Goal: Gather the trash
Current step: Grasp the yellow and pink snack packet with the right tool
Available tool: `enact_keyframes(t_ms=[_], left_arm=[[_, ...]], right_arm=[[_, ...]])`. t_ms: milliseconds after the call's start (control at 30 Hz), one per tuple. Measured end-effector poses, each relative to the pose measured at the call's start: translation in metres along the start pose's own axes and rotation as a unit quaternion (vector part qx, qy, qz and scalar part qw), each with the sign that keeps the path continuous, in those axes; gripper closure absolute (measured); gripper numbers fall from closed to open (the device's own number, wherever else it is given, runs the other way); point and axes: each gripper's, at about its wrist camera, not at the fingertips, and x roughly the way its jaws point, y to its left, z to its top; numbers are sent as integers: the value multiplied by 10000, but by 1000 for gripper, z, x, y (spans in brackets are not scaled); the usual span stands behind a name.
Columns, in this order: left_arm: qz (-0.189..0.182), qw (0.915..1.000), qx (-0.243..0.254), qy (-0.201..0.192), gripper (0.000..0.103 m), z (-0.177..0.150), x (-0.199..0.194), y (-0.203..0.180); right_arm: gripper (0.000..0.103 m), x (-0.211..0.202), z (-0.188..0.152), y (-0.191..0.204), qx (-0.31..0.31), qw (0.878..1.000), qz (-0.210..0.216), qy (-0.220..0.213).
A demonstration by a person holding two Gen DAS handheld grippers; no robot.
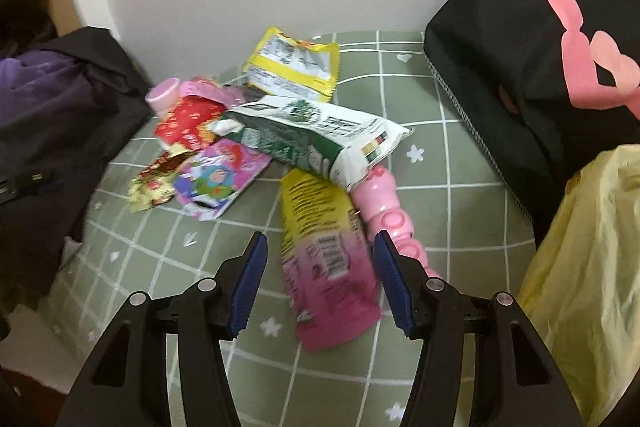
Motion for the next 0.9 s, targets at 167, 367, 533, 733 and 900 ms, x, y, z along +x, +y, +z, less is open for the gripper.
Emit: enact_keyframes(t_ms=[167,367,533,733,900], left_arm=[[-4,9990,378,-221,50,1,-11,-17],[-128,9972,683,-288,50,3,-14,-32],[-248,9974,655,-190,50,5,-1,-35],[-526,9961,711,27,50,12,31,-43],[-612,9916,1101,285,50,19,72,-64]], right_arm=[[51,21,4,6,-270,9995,146,44],[79,38,3,9,-354,9984,316,293],[82,24,0,10,-104,9957,833,394],[82,-12,-12,8,110,9943,1025,287],[82,-38,-19,0,295,9949,946,180]])
